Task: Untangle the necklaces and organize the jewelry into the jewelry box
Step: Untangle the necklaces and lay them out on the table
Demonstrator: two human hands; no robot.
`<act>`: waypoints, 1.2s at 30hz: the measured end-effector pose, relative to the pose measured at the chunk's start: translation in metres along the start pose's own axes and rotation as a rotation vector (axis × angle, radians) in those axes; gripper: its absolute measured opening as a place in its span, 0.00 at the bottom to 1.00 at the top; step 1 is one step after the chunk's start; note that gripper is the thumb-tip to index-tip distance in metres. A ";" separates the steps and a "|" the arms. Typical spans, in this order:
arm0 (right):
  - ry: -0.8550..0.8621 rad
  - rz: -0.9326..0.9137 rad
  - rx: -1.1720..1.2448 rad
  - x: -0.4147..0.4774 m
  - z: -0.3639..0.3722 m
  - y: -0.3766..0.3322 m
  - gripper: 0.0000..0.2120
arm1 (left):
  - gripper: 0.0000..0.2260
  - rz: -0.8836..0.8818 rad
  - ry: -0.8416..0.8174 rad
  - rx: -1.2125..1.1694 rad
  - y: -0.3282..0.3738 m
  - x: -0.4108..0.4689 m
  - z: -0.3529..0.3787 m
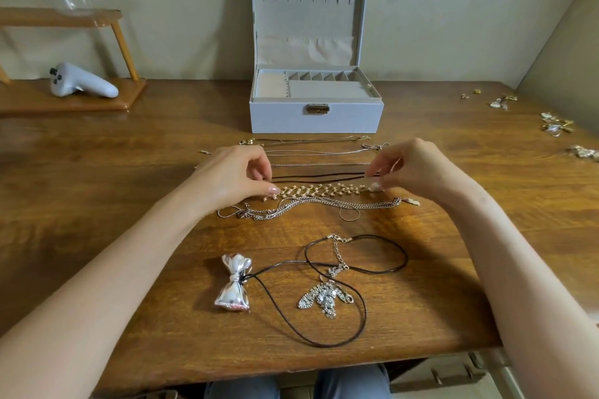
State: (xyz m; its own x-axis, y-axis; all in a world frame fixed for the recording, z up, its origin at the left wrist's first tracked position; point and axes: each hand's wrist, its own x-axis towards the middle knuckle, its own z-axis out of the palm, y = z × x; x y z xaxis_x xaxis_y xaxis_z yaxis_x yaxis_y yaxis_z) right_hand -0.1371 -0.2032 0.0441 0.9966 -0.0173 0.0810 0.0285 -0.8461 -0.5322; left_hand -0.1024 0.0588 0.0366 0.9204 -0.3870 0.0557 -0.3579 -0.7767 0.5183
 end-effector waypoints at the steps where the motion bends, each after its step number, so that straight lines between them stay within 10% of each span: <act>1: 0.018 -0.044 0.013 -0.001 0.000 -0.003 0.06 | 0.09 0.020 0.007 -0.007 0.002 -0.001 -0.001; 36: -0.611 -0.474 0.007 -0.018 0.028 -0.032 0.07 | 0.09 0.240 -0.578 -0.129 0.032 -0.025 0.008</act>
State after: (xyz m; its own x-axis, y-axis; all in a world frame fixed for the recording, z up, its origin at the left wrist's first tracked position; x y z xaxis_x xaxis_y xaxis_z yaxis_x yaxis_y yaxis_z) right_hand -0.1533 -0.1608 0.0363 0.7438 0.6446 -0.1768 0.4611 -0.6864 -0.5623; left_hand -0.1379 0.0396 0.0454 0.5705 -0.7766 -0.2674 -0.4889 -0.5827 0.6492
